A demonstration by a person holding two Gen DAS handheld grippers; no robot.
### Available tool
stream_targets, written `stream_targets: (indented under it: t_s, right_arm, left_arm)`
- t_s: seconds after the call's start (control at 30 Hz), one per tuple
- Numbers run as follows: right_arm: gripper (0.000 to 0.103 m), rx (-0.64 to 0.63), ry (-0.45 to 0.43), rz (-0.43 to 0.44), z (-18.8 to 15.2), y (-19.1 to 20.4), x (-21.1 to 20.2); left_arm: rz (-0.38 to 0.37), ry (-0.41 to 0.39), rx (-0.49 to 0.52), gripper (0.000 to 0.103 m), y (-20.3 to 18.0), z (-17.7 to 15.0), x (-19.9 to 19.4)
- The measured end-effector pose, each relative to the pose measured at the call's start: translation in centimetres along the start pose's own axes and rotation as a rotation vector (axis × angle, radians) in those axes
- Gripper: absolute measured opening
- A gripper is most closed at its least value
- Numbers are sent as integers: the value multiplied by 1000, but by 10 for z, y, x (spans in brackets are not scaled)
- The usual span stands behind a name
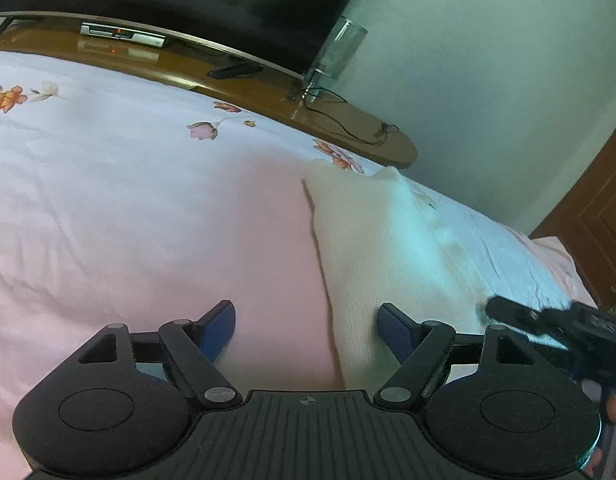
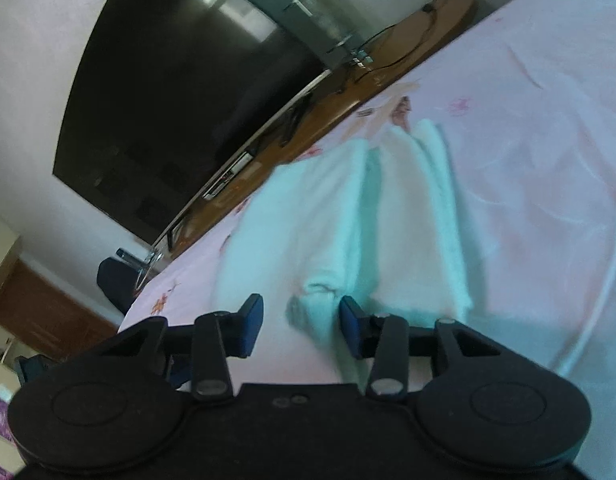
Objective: Fold small clothes
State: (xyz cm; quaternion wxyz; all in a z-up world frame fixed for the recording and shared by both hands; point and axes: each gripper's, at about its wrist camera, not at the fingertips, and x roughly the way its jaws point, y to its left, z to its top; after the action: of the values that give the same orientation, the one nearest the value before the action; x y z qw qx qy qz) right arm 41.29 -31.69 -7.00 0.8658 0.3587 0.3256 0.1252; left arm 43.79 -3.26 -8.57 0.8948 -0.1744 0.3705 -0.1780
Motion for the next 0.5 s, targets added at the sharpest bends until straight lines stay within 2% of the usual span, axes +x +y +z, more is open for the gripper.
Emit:
stream_targets:
  t_s: [0.07,0.1,0.27,0.33,0.37,0.5]
  right_arm:
    - [38,22,-37,-53,4,-6,2]
    - [37,43,-38,-50,6,-9,5]
    - [43,-21,43,3,10,3,21]
    - [37,-60,35,-74,8,6,17]
    - [36,-51,31,-85,7,5,12]
    - [39,73,40,-38,0,-13,-8]
  left_arm:
    - [-7,0,3,77,1,1,1]
    - [-8,-1,4,77,1,0,1]
    - [-13,-3,19,77,1,-2,1]
    - [-18,-2,19,78,2,-2,0]
    - [-20,-1,21,78,3,-2,0]
    - [-32,-8,21,78,5,-5,-1]
